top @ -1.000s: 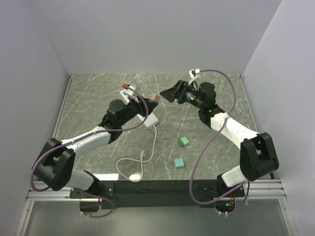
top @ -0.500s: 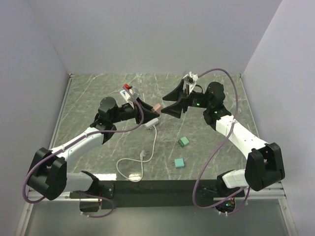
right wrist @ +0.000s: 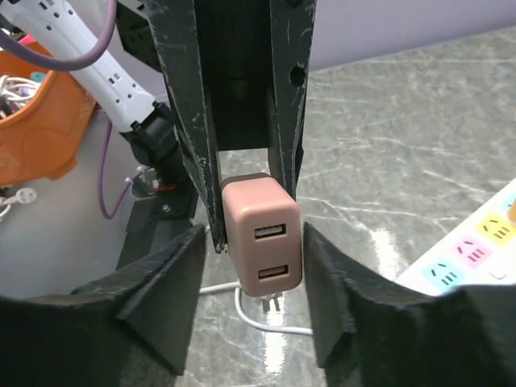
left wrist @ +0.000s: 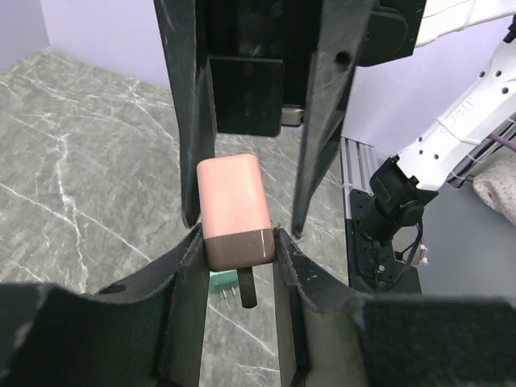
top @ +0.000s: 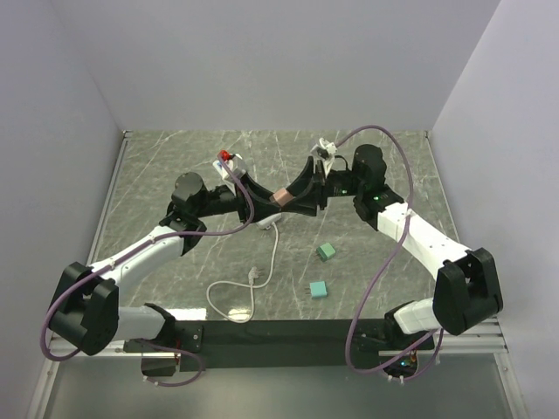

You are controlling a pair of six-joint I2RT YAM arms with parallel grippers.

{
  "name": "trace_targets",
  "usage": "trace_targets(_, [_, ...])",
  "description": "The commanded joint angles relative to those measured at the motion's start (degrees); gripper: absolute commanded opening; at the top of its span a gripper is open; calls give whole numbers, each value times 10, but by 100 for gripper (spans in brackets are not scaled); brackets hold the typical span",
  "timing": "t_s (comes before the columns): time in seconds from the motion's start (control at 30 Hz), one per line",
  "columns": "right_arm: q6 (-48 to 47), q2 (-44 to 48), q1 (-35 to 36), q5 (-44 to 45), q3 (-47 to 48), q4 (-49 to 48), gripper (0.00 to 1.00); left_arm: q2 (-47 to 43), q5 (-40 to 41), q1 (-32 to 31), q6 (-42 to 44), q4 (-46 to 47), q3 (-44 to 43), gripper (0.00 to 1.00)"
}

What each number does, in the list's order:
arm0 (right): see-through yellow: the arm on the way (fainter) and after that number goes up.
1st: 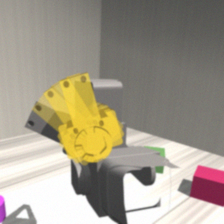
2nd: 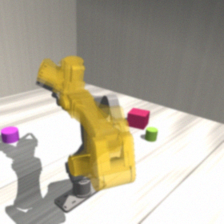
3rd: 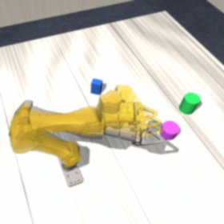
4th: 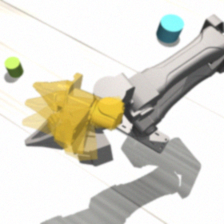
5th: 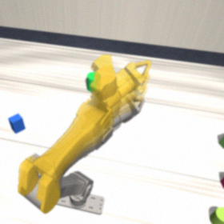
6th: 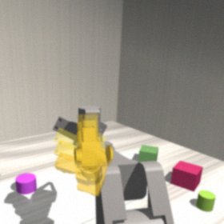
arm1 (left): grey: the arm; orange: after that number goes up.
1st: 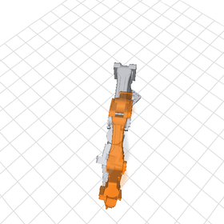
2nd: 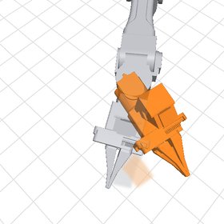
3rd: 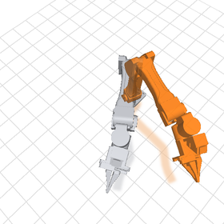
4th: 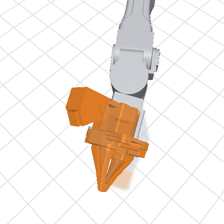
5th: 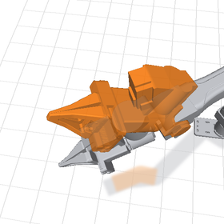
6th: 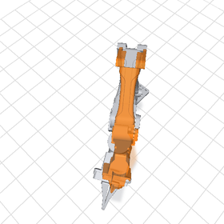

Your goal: Insert the plug

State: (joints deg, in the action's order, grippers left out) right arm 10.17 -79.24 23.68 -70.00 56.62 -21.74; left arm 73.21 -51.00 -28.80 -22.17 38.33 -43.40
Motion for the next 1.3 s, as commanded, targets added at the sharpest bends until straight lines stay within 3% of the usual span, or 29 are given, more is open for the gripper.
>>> trace_targets(0.0, [-22,-3,5,-19,27,9,54,-15,-17,2,-4,36,0,0])
trace_targets(0.1, [-8,-2,8,-28,23,-9,33,-13,-16,2,-4,33,0,0])
trace_targets(0.13, [-5,1,11,-27,20,-13,21,-13,-16,2,-2,32,-1,0])
trace_targets(0.2, [-2,2,11,-24,16,-26,14,-12,-13,2,0,30,1,0])
trace_targets(0.4, [25,12,11,-21,1,-75,13,-14,-20,2,11,24,5,0])
trace_targets(0.53, [56,19,10,-19,-14,-115,0,-15,-21,2,21,8,5,0])
trace_targets(0.6, [58,25,8,-15,-20,-125,0,-19,-16,2,34,-1,7,1])
trace_targets(0.67, [59,34,3,-2,-27,-130,0,-27,0,4,44,-19,10,8])
trace_targets(0.7, [59,40,-4,6,-29,-126,0,-30,8,4,52,-25,12,22])
trace_targets(0.8, [65,49,-21,50,-34,-115,0,-40,30,10,60,-34,21,41])
trace_targets(0.93, [90,44,-50,79,-34,-125,0,-47,45,21,57,-32,29,50])
trace_targets(1.07, [111,26,-56,79,-28,-143,0,-47,50,30,40,-5,40,46])
trace_targets(1.13, [125,15,-55,87,-27,-153,0,-45,51,33,42,-12,36,51])
trace_targets(1.27, [93,7,-42,144,-10,-89,0,-40,130,51,44,-35,31,57])
